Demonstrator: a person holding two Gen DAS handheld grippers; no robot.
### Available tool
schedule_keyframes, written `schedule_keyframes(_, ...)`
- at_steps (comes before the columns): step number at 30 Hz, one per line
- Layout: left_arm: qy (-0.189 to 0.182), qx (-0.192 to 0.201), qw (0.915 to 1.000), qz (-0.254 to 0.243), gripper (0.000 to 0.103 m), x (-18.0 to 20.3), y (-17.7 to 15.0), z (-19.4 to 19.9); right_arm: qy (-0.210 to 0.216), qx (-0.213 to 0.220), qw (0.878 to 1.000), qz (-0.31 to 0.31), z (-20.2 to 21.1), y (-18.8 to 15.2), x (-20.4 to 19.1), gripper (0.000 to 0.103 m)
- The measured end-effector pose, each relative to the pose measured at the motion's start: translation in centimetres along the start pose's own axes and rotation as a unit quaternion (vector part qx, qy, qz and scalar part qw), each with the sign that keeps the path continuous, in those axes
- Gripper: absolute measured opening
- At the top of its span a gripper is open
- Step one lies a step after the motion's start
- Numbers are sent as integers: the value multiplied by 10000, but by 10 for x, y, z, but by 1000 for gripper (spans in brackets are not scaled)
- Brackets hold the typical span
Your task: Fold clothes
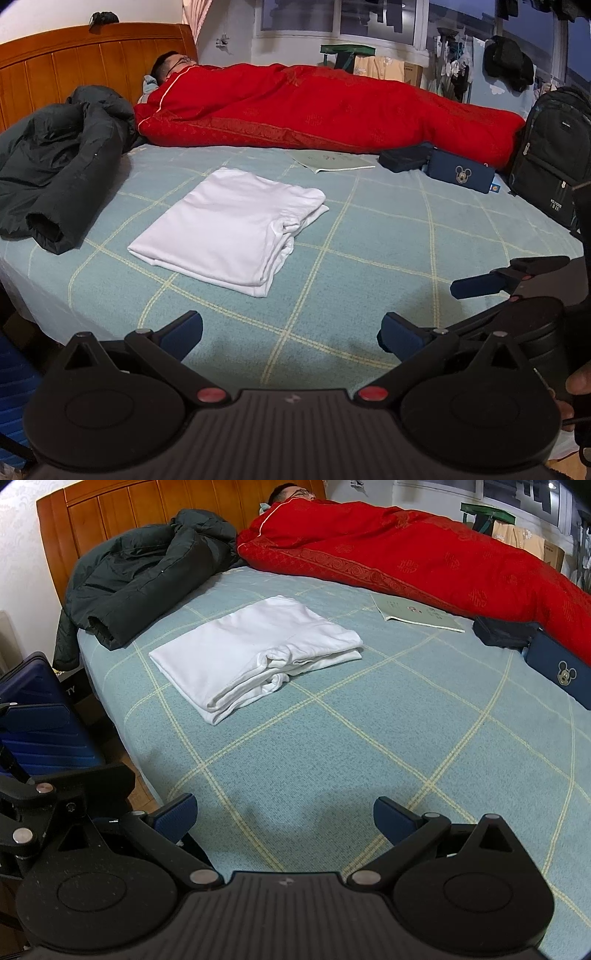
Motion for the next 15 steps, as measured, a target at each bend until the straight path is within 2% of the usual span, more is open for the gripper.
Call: schedule_keyframes(15,-107,60,9999,9,102,1,0,1,15,-16,10000,8,-1,0,-1,103)
Point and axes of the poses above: each gripper's, at about its wrist camera, not at the fingertips, and z roughly against the way its jaws point, x to its right, y to its top, the point moved 1 cm from there along -z, roughly the way its jaws point
